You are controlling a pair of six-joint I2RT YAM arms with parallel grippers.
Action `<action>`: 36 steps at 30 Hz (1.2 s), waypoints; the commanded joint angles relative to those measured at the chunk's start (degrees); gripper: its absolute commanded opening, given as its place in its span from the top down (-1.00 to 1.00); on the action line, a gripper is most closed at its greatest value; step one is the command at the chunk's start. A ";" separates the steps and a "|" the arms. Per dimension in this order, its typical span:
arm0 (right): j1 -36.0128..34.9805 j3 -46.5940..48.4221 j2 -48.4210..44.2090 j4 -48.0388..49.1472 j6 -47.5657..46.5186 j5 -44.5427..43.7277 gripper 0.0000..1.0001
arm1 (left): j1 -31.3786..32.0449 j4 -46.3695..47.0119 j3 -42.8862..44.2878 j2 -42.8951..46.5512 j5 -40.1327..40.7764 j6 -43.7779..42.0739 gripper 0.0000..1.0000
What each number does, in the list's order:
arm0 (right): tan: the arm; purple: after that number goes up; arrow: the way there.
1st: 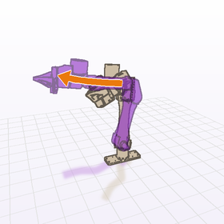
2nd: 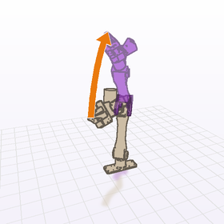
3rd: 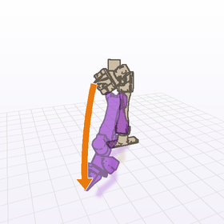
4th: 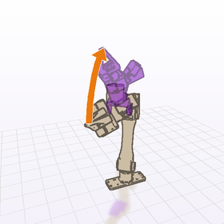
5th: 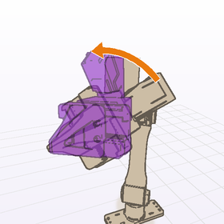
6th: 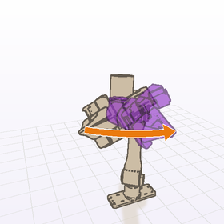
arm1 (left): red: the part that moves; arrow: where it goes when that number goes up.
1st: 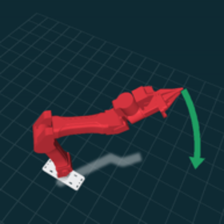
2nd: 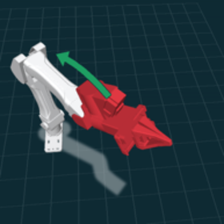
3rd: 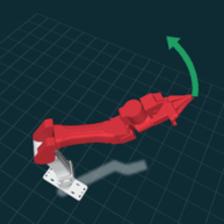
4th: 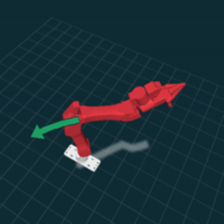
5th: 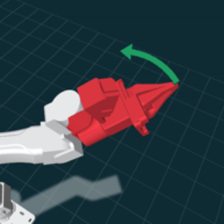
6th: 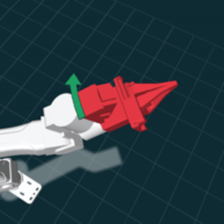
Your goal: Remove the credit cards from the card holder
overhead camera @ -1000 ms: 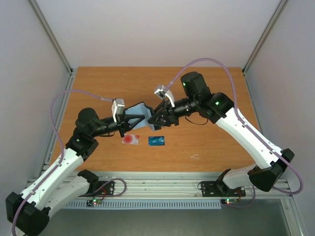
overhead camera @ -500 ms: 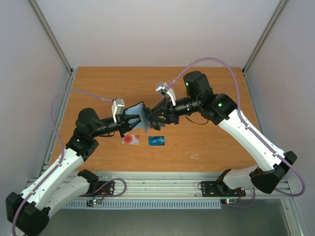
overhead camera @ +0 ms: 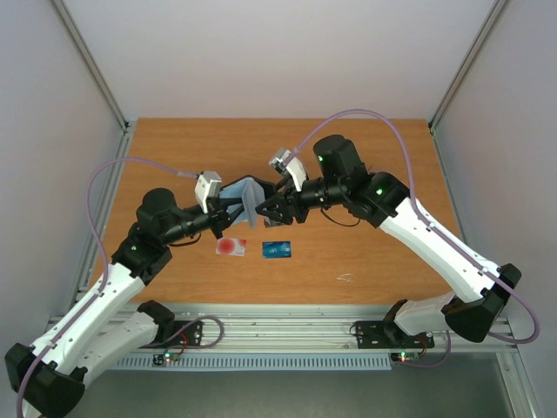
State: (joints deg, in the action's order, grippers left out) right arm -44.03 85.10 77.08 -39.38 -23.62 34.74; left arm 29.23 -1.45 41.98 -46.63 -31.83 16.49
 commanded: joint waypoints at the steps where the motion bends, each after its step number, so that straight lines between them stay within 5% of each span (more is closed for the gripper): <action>1: -0.15 0.92 0.44 1.36 -0.54 2.03 -0.08 | 0.25 4.56 0.37 0.58 0.69 0.69 0.99; 11: -0.31 1.07 1.95 1.06 2.08 -2.49 -0.26 | 0.30 3.91 0.04 0.66 1.61 0.34 0.99; 15: -0.43 1.50 2.76 1.73 3.41 -2.87 -0.53 | 0.24 3.71 0.04 0.71 1.58 0.26 1.00; 25: -1.50 1.87 2.91 1.99 3.36 -2.60 -0.74 | 0.25 3.65 -0.05 0.58 1.87 -0.10 1.00; 28: -1.50 1.88 2.52 1.93 3.14 -1.71 -0.97 | 0.27 3.56 -0.05 0.58 1.92 -0.21 0.99; 36: -1.93 2.44 2.57 0.88 2.53 -3.67 -0.93 | 0.28 3.74 -0.22 0.49 1.62 -0.36 1.00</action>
State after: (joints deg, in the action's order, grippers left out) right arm -45.34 85.34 79.96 -38.65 -20.45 32.10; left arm 29.30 -1.43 41.93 -46.59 -30.35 16.47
